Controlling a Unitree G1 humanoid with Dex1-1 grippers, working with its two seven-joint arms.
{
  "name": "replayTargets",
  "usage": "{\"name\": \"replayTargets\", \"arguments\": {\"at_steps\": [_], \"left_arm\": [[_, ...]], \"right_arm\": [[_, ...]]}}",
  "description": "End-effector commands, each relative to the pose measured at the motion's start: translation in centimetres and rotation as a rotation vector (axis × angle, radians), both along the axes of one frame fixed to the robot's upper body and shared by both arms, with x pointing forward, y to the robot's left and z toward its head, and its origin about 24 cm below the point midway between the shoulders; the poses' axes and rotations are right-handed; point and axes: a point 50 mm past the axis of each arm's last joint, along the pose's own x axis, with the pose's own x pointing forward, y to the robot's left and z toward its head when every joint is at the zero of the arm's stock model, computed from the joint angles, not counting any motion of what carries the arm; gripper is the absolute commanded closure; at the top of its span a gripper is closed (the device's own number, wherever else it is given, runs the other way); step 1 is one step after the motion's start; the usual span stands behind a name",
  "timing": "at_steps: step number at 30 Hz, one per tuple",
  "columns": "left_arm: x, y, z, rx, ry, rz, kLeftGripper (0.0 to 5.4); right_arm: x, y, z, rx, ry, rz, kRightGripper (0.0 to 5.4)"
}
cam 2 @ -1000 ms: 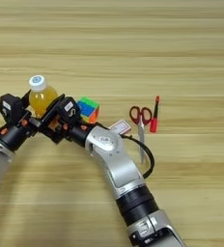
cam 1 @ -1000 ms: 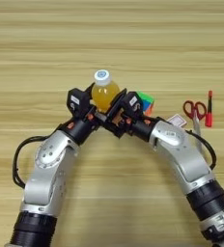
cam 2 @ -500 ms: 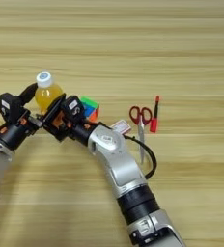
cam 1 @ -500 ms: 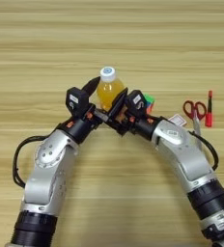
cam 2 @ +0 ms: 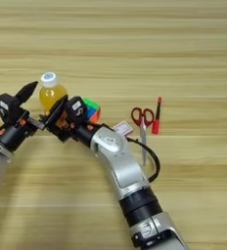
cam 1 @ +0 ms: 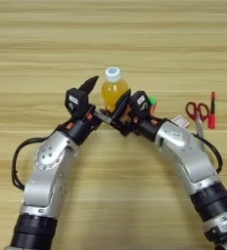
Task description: Move the objects on the table
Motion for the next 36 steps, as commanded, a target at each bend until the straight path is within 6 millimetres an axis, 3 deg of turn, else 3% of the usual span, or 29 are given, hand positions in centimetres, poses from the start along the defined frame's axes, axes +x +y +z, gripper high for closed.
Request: {"name": "replayTargets", "arguments": {"at_steps": [1, 13, 22, 30, 36], "left_arm": [[0.0, -0.2, 0.5, 0.006, -0.023, -0.01, 0.0], [-0.7, -0.4, 0.7, 0.013, -0.045, -0.06, 0.0], [0.0, 0.7, 0.8, -0.018, -0.036, 0.014, 0.0], [1.2, 2.2, 0.7, 0.019, -0.053, 0.189, 0.0], [2.1, 3.3, 0.2, 0.051, -0.059, 0.354, 0.0]], "right_arm": [[1.4, -0.5, 1.6, 0.025, -0.068, -0.07, 1.96], [3.1, -1.7, 2.1, 0.032, -0.089, -0.191, 1.96], [3.5, -3.0, 3.4, 0.059, -0.126, -0.24, 1.96], [2.8, -3.9, 5.0, 0.091, -0.168, -0.26, 1.96], [2.9, -6.5, 5.9, 0.102, -0.19, -0.341, 1.96]]}}
